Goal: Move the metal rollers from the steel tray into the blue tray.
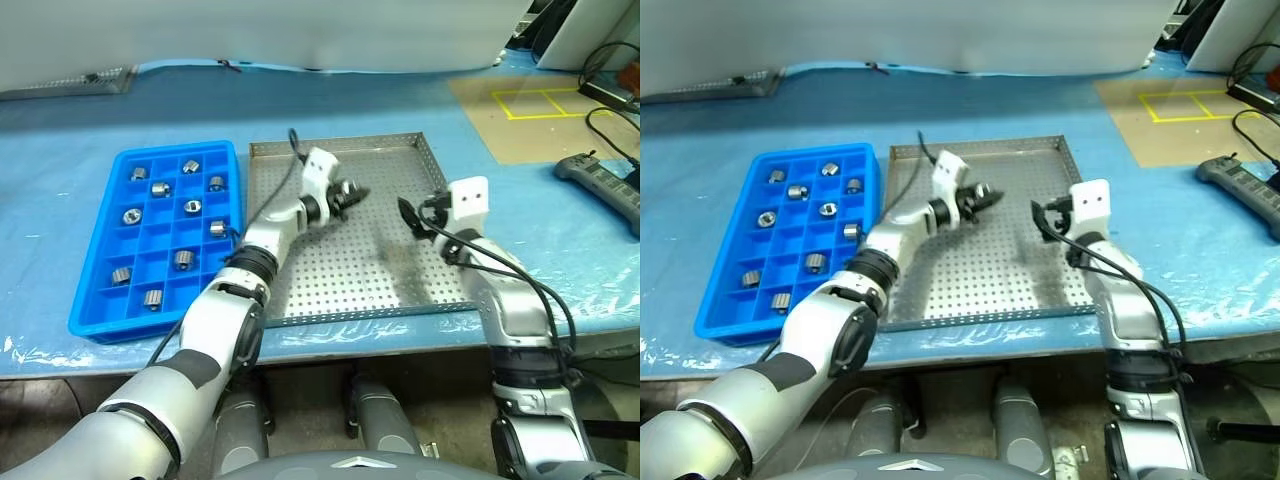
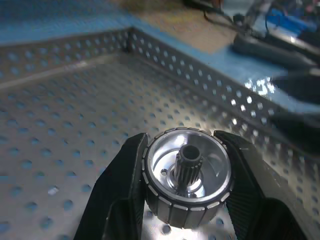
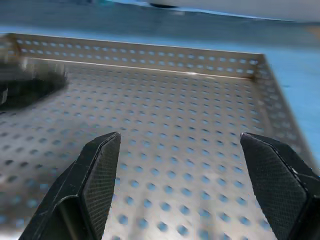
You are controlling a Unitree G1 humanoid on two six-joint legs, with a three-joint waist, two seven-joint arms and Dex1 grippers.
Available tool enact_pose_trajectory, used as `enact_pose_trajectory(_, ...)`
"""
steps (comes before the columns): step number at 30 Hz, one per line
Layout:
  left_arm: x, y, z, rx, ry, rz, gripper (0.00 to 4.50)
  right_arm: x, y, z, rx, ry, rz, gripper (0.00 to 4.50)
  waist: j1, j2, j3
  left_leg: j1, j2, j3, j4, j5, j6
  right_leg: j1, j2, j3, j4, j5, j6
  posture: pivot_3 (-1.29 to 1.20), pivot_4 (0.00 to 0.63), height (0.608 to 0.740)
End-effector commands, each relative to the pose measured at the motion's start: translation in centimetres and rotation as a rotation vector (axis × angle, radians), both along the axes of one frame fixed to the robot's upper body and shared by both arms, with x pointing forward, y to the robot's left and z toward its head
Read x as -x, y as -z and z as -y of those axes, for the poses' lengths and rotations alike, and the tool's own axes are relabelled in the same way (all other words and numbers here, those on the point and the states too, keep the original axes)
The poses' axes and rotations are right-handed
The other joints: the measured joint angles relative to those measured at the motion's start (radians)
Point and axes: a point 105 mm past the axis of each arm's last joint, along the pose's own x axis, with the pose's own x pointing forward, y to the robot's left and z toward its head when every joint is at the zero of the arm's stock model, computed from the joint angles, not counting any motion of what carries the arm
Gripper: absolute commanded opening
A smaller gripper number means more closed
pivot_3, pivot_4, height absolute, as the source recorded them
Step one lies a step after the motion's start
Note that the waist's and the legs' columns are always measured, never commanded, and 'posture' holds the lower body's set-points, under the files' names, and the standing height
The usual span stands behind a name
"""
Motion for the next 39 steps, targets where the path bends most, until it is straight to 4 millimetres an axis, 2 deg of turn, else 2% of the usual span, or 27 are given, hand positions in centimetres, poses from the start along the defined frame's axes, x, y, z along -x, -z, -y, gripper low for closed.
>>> enact_pose_trajectory(1, 0.1, -4.4, -4.4, 0.071, -0.159, 0.136, 1.74, -1.8, -1.5, -2.9, 0.015, -0.127, 0.050, 3.97, 0.019, 0.001, 0.000, 0.000, 0.001, 0.000, -0.001, 0.000, 0.000, 0.000, 0.000, -0.001, 0.000, 0.000, 0.000, -0.08, 0.150, 0.740)
enact_pose_trajectory(7, 2.3, -5.2, -11.3, 0.049, -0.463, 0.223, 1.74, -4.3, -3.0, -7.4, -0.021, -0.298, 0.071, 3.97, 0.105, 0.003, 0.000, -0.002, 0.004, 0.000, -0.002, 0.003, 0.002, -0.001, 0.001, -0.004, 0.000, 0.000, -0.001, 0.15, 0.150, 0.740)
enact_pose_trajectory(11, 3.8, -3.5, -15.0, 0.021, -0.652, 0.172, 1.74, -4.8, -3.1, -11.1, -0.024, -0.411, 0.068, 3.97, 0.162, 0.004, 0.001, -0.002, 0.004, 0.000, -0.001, 0.001, -0.002, -0.001, 0.000, -0.005, 0.001, 0.000, -0.001, 0.27, 0.150, 0.740)
enact_pose_trajectory(15, 4.6, -1.6, -17.2, -0.013, -0.766, 0.104, 1.74, -4.9, -2.7, -12.8, -0.022, -0.463, 0.059, 3.97, 0.215, 0.004, 0.001, -0.002, 0.003, -0.001, -0.001, 0.002, -0.004, 0.000, -0.002, -0.007, 0.002, 0.000, -0.001, 0.31, 0.150, 0.740)
enact_pose_trajectory(21, 5.2, 1.6, -18.4, -0.059, -0.791, 0.003, 1.74, -5.1, -2.4, -13.4, -0.024, -0.482, 0.054, 3.97, 0.232, 0.004, 0.001, -0.002, 0.003, -0.004, -0.002, 0.004, -0.007, 0.001, -0.002, -0.007, 0.004, 0.000, 0.000, 0.32, 0.150, 0.740)
enact_pose_trajectory(24, 4.8, 2.4, -18.7, -0.075, -0.797, -0.034, 1.74, -5.5, -2.8, -12.8, -0.018, -0.466, 0.062, 3.97, 0.234, 0.004, 0.001, -0.003, 0.003, -0.005, -0.003, 0.006, -0.010, -0.005, -0.002, -0.006, 0.010, -0.001, 0.001, 0.29, 0.150, 0.740)
enact_pose_trajectory(28, 4.3, 5.1, -19.3, -0.137, -0.836, -0.125, 1.74, -5.6, -2.3, -11.9, -0.002, -0.446, 0.060, 3.97, 0.233, 0.004, 0.001, -0.003, 0.003, -0.005, -0.006, 0.008, -0.014, -0.011, -0.001, -0.004, 0.016, -0.002, 0.002, 0.27, 0.150, 0.740)
enact_pose_trajectory(32, 4.1, 5.4, -18.9, -0.111, -0.822, -0.136, 3.04, -5.6, -1.9, -11.2, -0.001, -0.428, 0.056, 3.97, 0.227, 0.004, 0.001, -0.003, 0.003, -0.005, -0.006, 0.009, -0.015, -0.012, 0.001, -0.003, 0.016, -0.002, 0.002, 0.26, 0.150, 0.740)
enact_pose_trajectory(35, 4.2, 3.7, -16.2, -0.004, -0.656, -0.093, 4.02, -5.5, -1.9, -11.6, 0.008, -0.436, 0.062, 3.97, 0.226, 0.004, 0.001, -0.003, 0.003, -0.005, -0.007, 0.009, -0.015, -0.013, 0.001, -0.003, 0.016, -0.002, 0.001, 0.25, 0.150, 0.740)
enact_pose_trajectory(39, 4.1, 1.6, -16.2, 0.037, -0.605, -0.019, 4.02, -5.4, -2.2, -11.9, 0.006, -0.443, 0.073, 3.97, 0.233, 0.004, 0.001, -0.005, 0.003, -0.005, -0.005, 0.009, -0.015, -0.013, 0.000, -0.003, 0.016, -0.001, 0.001, 0.25, 0.150, 0.740)
